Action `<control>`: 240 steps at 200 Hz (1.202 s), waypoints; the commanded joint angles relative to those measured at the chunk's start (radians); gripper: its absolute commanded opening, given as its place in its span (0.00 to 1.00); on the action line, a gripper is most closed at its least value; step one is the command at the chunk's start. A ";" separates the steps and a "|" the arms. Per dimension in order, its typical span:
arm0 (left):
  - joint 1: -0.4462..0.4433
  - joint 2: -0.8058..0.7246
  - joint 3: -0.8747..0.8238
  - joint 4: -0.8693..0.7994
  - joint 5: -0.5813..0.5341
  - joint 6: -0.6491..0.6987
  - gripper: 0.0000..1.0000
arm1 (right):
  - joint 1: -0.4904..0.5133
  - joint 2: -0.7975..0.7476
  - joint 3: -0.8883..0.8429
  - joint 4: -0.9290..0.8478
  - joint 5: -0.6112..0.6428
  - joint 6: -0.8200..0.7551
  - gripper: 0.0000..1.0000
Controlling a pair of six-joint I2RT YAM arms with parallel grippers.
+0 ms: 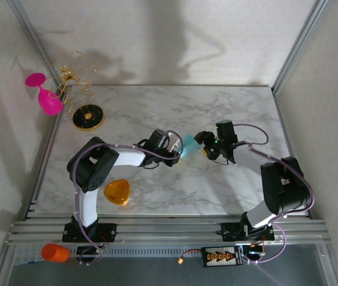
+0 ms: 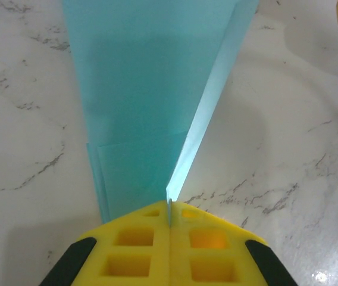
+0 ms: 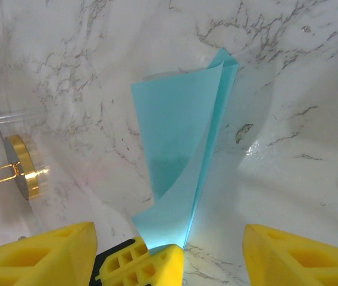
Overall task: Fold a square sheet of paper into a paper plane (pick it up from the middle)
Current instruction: Fold the wing for the fifth time at the center of the table.
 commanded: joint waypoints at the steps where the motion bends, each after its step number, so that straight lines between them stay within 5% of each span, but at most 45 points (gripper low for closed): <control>1: 0.010 0.022 0.029 -0.026 0.047 -0.058 0.01 | -0.007 -0.018 -0.013 0.003 0.006 -0.018 0.67; 48: 0.015 0.039 0.044 -0.043 0.072 -0.112 0.00 | -0.006 -0.013 -0.028 0.051 -0.026 -0.068 0.64; 139: 0.030 0.045 -0.005 0.006 0.098 -0.231 0.02 | -0.006 0.025 -0.170 0.427 -0.213 -0.239 0.41; 240: 0.042 0.059 -0.026 0.024 0.109 -0.256 0.04 | 0.051 0.205 -0.085 0.484 -0.313 -0.295 0.30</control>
